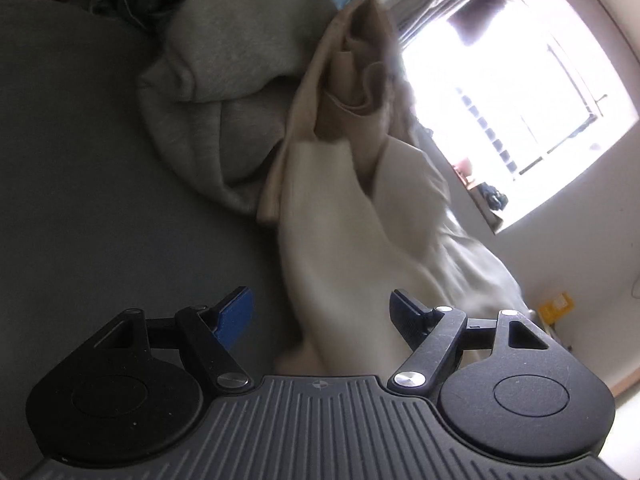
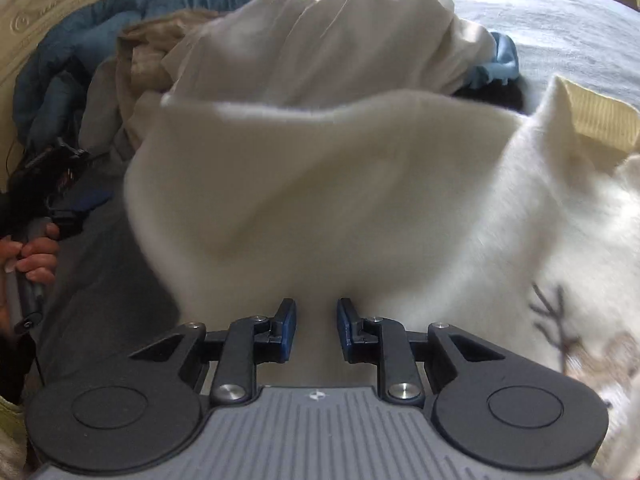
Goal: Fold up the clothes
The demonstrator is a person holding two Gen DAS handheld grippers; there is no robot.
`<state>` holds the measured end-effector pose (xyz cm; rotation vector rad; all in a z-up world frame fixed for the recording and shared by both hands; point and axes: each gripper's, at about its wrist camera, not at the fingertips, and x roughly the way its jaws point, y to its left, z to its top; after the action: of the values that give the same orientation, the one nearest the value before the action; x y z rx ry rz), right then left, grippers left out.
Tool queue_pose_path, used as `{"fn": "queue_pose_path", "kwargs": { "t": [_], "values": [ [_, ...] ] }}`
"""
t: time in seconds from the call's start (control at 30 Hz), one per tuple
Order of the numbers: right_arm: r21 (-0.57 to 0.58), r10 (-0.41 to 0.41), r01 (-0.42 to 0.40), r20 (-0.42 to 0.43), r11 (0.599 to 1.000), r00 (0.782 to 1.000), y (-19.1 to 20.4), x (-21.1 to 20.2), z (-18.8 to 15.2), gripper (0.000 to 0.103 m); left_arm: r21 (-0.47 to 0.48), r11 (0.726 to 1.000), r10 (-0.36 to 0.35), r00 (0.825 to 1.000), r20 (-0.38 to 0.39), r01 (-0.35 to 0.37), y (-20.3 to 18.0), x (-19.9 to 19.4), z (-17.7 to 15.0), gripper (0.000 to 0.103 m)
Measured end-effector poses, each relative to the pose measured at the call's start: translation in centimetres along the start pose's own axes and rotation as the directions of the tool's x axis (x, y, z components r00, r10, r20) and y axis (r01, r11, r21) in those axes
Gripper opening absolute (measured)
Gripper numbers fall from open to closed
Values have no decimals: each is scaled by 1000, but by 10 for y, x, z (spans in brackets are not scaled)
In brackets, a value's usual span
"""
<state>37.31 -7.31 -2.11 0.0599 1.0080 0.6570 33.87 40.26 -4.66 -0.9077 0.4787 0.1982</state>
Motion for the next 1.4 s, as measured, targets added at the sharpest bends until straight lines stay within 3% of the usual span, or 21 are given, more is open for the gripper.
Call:
{"fn": "queue_pose_path", "kwargs": {
  "t": [0.17, 0.4, 0.47, 0.7, 0.87, 0.97, 1.03, 1.13, 1.2, 1.27, 1.33, 1.4],
  "values": [
    [24, 10, -11, 50, 1000, 999, -6, 10, -1, 24, -40, 998, 38, 999, -8, -38, 9, 43, 19, 68],
    [61, 35, -39, 72, 997, 997, -18, 6, -3, 24, -24, 999, -22, 1000, 2, 22, 7, 45, 15, 20],
    [60, 32, -37, 75, 998, 997, -15, 11, -1, 24, -9, 1000, -19, 1000, 15, 19, 5, 38, 13, 11],
    [72, 23, -29, 88, 997, 996, -12, 18, 0, 24, -24, 999, -27, 988, 150, 31, 0, -23, 5, 8],
    [94, 13, -23, 98, 995, 995, -10, 21, 0, 24, -57, 998, -7, 966, 260, 22, -3, -81, -9, 7],
    [135, 15, -33, 135, 990, 991, -18, -7, -10, 24, -108, 994, 18, 946, 324, 18, -5, -112, -23, 7],
    [164, 17, -45, 165, 985, 986, -25, -32, -19, 24, -93, 996, 20, 938, 347, 13, -17, -119, -25, 7],
    [206, 19, -63, 210, 977, 978, -36, -68, -33, 25, -22, 1000, 13, 928, 372, -5, -44, -129, -28, 7],
    [233, 19, -77, 240, 969, 971, -44, -93, -41, 28, 60, 998, -40, 916, 400, 18, -72, -139, -31, 7],
    [260, 18, -91, 269, 961, 963, -51, -117, -50, 31, 194, 980, -133, 894, 428, 52, -116, -152, -44, 7],
    [286, 16, -106, 298, 952, 954, -58, -142, -59, 33, 358, 928, -256, 873, 415, 102, -160, -167, -66, 7],
    [312, 14, -121, 327, 942, 945, -66, -166, -68, 35, 507, 848, -375, 853, 363, 158, -201, -182, -94, 7]
  ]
}}
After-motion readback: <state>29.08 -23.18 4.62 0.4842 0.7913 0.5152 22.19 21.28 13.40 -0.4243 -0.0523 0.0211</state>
